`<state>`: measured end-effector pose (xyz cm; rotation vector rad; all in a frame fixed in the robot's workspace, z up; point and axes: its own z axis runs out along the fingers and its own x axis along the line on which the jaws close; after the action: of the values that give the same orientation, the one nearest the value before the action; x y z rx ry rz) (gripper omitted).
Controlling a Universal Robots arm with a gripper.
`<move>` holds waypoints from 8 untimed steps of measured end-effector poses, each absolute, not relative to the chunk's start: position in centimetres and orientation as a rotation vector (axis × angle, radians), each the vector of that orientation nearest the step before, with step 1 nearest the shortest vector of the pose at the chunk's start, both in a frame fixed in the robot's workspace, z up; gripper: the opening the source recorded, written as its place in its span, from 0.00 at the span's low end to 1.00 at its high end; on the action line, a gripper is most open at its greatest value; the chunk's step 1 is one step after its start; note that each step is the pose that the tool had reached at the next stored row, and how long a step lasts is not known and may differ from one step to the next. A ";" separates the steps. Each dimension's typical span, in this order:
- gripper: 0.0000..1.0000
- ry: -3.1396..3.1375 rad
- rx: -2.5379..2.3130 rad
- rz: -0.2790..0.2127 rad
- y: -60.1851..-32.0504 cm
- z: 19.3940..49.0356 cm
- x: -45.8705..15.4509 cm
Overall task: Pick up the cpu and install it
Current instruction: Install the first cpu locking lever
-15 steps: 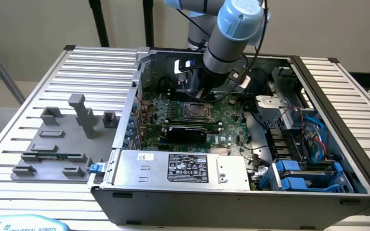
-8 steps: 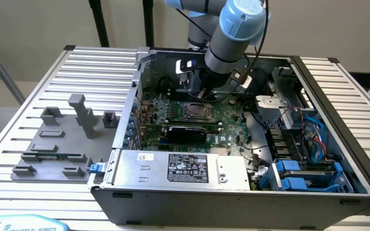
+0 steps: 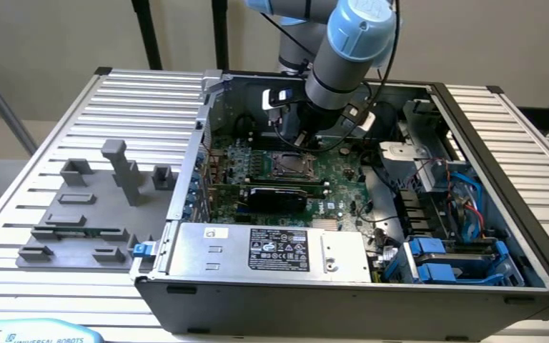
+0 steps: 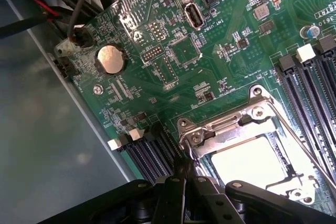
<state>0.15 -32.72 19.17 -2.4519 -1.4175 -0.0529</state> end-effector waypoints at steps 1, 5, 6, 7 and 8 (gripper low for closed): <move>0.11 -1.419 -2.451 -0.053 -32.7 19.2 0.2; 0.11 -1.424 -2.447 -0.063 -32.7 19.1 0.1; 0.11 -1.426 -2.446 -0.067 -32.7 19.1 0.1; 0.11 -1.427 -2.445 -0.071 -32.7 19.1 0.1; 0.11 -1.429 -2.444 -0.075 -32.8 19.1 0.1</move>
<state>0.14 -32.76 19.07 -2.4441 -1.4288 -0.0746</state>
